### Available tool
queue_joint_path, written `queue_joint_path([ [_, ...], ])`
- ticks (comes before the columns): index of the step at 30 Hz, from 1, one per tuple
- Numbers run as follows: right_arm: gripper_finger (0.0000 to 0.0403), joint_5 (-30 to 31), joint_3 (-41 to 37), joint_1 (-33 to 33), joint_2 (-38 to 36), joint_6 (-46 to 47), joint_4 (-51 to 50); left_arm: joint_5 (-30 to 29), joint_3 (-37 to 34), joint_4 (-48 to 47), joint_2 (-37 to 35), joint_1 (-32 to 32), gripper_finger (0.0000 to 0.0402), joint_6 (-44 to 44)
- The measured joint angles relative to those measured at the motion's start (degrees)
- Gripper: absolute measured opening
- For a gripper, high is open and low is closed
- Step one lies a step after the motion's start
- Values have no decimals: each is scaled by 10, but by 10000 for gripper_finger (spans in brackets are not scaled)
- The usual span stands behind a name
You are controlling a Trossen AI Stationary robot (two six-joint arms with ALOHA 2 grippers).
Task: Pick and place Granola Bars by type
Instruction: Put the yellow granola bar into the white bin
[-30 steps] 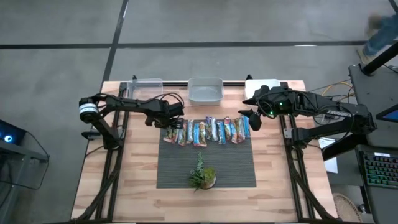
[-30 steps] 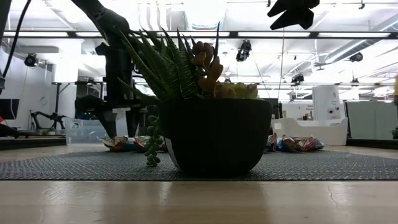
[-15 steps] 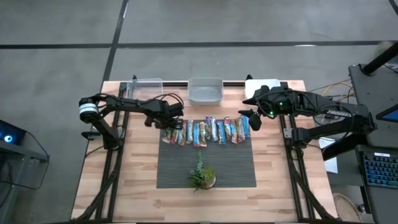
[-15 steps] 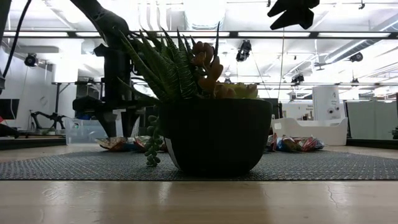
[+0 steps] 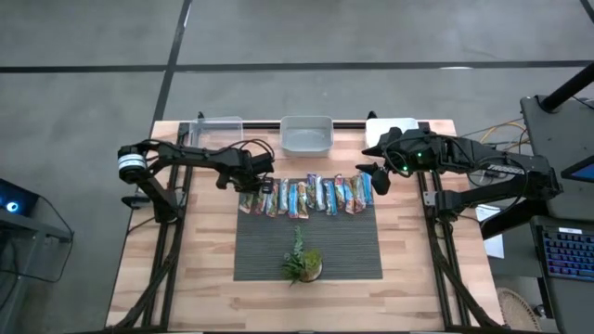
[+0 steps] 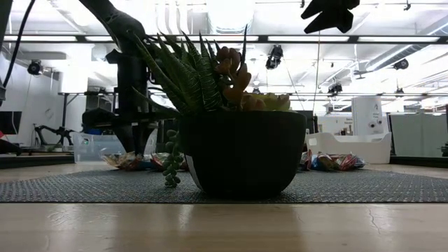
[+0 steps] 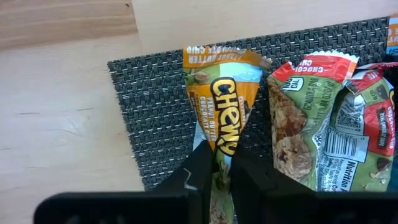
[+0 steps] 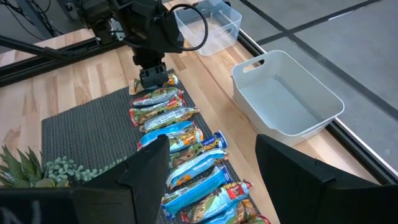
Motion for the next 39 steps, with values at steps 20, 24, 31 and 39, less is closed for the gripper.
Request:
queue_joint_path([
  [20,228,0,0,0,0,0,3,26,42,1,-21,0,25,39],
  [24,228,0,0,0,0,0,3,32,82,-2,-32,0,25,61],
  [31,228,0,0,0,0,0,6,44,180,-19,-56,1,25,126],
  [39,228,0,0,0,0,-8,30,49,326,-16,-67,1,25,242],
])
